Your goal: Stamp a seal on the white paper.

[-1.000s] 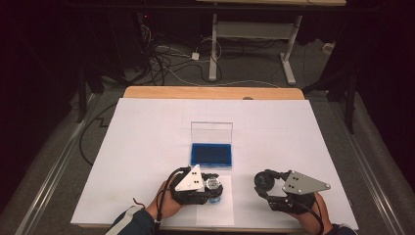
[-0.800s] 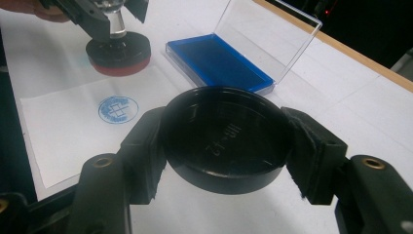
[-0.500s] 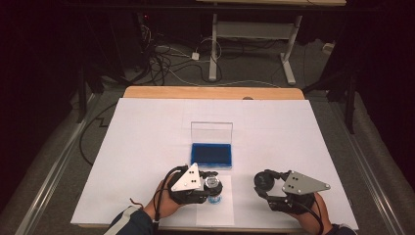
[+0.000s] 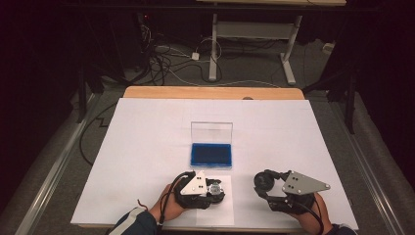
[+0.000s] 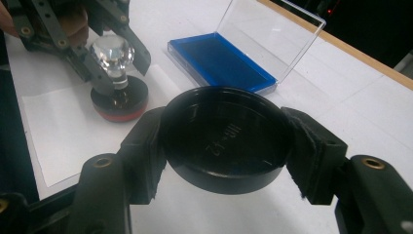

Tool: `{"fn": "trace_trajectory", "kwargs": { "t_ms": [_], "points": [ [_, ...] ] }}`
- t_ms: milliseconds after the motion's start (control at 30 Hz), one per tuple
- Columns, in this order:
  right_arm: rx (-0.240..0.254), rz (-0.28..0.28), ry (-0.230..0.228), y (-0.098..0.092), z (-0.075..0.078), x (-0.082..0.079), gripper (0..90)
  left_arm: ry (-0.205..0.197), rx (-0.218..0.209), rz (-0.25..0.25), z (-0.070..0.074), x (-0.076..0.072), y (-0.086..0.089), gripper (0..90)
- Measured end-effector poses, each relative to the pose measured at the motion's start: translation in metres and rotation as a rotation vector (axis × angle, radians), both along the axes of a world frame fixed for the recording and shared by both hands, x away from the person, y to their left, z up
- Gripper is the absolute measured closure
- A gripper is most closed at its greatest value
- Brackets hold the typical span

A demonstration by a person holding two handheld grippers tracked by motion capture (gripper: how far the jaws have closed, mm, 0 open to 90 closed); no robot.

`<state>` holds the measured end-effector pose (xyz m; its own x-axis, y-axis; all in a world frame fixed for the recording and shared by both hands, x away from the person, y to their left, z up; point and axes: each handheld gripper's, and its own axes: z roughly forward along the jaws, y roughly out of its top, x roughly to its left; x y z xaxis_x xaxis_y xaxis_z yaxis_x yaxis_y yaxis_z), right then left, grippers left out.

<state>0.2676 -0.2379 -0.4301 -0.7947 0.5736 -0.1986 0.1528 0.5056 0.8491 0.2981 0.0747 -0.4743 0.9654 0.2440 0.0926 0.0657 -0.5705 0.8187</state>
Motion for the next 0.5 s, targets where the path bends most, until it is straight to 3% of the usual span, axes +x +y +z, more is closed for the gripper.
{"fn": "trace_trajectory", "kwargs": {
  "t_ms": [500],
  "points": [
    [-0.002,-0.003,0.004,-0.0003,-0.0001,0.0000,38.1,0.027,-0.025,0.006,-0.0054,0.0019,0.0019,54.2]
  ]
}}
